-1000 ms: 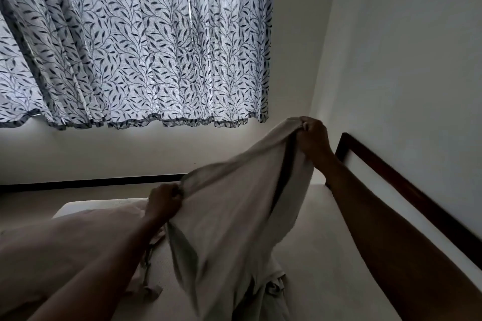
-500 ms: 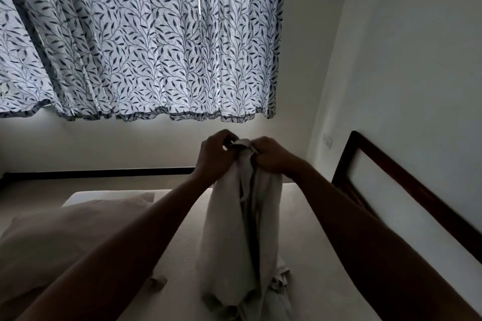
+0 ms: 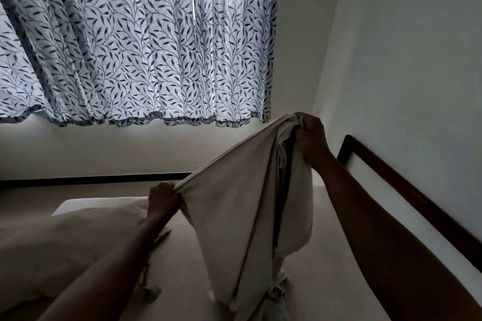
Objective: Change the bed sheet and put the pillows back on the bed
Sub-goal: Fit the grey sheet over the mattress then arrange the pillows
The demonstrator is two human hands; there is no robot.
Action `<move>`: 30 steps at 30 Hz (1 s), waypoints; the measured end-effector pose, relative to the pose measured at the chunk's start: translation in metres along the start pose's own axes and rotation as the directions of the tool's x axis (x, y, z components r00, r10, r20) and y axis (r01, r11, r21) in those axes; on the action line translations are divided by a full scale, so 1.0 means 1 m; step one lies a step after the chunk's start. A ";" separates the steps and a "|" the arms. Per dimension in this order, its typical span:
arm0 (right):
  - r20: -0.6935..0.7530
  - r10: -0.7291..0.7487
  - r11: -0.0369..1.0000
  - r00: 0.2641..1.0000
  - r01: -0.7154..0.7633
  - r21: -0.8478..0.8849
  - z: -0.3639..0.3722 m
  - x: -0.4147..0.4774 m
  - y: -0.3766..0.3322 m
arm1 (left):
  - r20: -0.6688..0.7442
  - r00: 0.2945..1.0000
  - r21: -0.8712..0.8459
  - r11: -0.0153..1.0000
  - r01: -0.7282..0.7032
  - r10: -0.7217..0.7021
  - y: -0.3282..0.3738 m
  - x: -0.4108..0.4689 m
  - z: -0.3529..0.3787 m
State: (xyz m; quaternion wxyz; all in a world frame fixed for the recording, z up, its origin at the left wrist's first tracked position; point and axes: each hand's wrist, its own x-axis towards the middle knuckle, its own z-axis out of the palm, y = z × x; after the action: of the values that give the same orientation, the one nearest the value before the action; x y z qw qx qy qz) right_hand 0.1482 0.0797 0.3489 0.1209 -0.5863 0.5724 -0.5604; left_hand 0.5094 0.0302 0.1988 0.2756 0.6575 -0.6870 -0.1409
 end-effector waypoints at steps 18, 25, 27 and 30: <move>0.416 0.004 0.993 0.909 0.045 -0.108 0.029 -0.010 -0.004 | -0.015 0.896 -0.228 0.871 -0.435 0.444 0.122 0.016 -0.036; 0.260 -0.025 0.994 0.965 -0.004 0.109 0.018 -0.003 -0.028 | -0.068 0.947 -0.358 0.878 -0.317 0.314 0.087 -0.017 0.013; 0.250 -0.006 0.987 0.968 -0.035 0.157 0.018 -0.008 -0.031 | -0.065 0.965 -0.244 0.934 -0.262 0.253 0.071 -0.024 0.021; 0.258 -0.002 0.981 0.966 -0.048 0.188 0.019 -0.017 -0.025 | -0.097 0.995 -0.118 0.992 -0.043 0.031 0.039 -0.026 0.018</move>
State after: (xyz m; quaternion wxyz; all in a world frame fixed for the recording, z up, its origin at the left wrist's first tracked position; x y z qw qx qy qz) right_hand 0.1815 0.0917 0.3536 0.2567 -0.6328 0.5017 -0.5310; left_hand 0.4671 0.0568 0.2008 0.3494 0.6329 -0.6755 -0.1451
